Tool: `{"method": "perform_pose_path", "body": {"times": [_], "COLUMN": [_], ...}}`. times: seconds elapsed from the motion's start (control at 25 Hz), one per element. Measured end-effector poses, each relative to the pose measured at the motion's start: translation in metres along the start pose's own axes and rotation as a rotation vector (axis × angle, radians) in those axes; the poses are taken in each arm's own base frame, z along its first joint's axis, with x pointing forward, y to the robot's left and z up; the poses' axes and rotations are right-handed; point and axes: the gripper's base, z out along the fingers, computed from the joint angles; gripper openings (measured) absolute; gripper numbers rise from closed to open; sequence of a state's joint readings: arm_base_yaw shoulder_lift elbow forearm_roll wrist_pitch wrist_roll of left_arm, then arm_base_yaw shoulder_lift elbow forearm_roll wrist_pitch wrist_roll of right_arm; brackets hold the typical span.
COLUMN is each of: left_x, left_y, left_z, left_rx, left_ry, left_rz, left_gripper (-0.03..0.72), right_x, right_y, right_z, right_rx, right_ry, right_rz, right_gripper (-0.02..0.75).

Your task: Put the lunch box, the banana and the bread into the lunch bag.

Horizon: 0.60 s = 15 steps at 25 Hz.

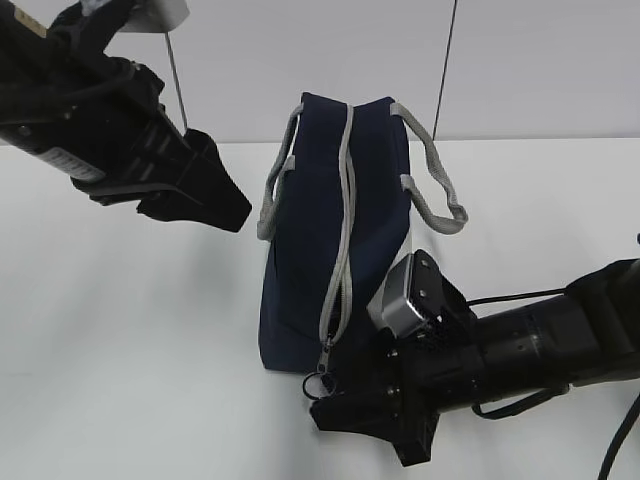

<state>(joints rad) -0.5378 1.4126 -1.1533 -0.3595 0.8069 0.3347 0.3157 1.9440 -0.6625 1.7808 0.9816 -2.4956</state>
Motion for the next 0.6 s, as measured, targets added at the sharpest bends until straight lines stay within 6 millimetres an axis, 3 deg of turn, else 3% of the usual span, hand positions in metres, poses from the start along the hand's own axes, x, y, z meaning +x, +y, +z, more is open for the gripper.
{"method": "perform_pose_path", "body": {"times": [0.28,0.6], "left_x": [0.0,0.0], "left_y": [0.0,0.0], "left_z": [0.0,0.0], "left_rx": [0.0,0.0], "left_ry": [0.0,0.0], "left_rz": [0.001,0.001], "left_gripper": [0.434,0.434], "right_x": [-0.0014,-0.0017], "right_y": [-0.0005,-0.0006], "right_z": [0.0,0.0], "right_rx": [0.005,0.007], "right_ry": [-0.015,-0.018], "right_rz": [0.009,0.011], "right_gripper": [0.314,0.193]}}
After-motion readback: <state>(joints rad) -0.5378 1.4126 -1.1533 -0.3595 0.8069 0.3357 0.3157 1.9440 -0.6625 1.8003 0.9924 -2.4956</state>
